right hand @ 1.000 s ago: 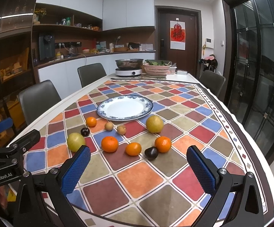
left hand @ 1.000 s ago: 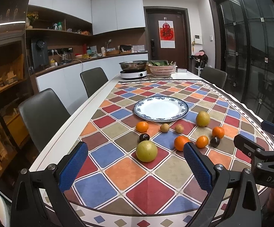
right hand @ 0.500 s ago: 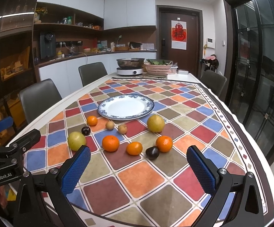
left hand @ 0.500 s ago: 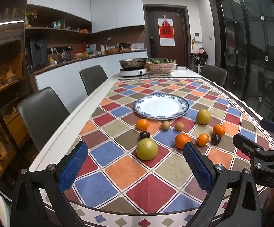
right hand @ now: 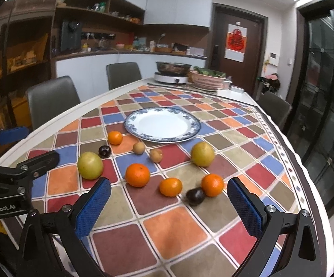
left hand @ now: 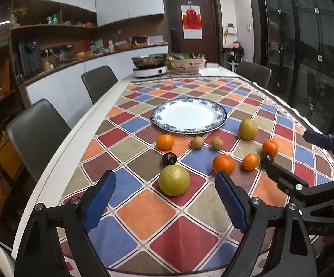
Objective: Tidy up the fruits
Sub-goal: 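Grasp the large yellow-green pomelo with the left gripper while the right gripper grasps an orange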
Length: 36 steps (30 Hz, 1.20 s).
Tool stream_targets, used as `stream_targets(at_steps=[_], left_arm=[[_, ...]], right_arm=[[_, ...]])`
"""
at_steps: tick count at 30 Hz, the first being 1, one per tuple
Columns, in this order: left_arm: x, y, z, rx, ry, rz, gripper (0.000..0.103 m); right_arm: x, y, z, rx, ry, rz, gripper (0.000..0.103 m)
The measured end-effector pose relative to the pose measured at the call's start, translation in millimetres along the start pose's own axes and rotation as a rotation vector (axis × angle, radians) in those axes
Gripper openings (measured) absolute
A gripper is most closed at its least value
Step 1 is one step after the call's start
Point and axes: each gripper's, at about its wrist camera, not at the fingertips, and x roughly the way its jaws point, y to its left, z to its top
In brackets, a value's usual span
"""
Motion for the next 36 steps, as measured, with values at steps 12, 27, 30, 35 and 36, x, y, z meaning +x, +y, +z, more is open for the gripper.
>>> stream_targets(at_steps=[12,27,30,35,36], left_arm=[[48.5,-0.8,5.2,0.113,0.09,-0.058,0.074],[84.5,-13.7,-3.3,0.228,0.156,-0.108,0.064],[94.7,-11.7,-6.2,0.209,0.189,-0.139,0.059],[105.5,-8.7,-9.6,0.178,0.223,-0.162,0.054],[107.9,-7.8,-10.1,0.172,0.231,-0.165,0.053]], right_arm=[[63.1,13.7,16.1,-0.121,0.118,0.146,0.082],[107.0,25.3,16.5,-0.273,0.253,0.325,0.063],[113.6,26.0,15.0,-0.274,0.274,0.337,0.06],[123.8,28.4,13.0,-0.264,0.314,0.358,0.058],[125.8,28.8,12.5,-0.258,0.322,0.361,0.058]])
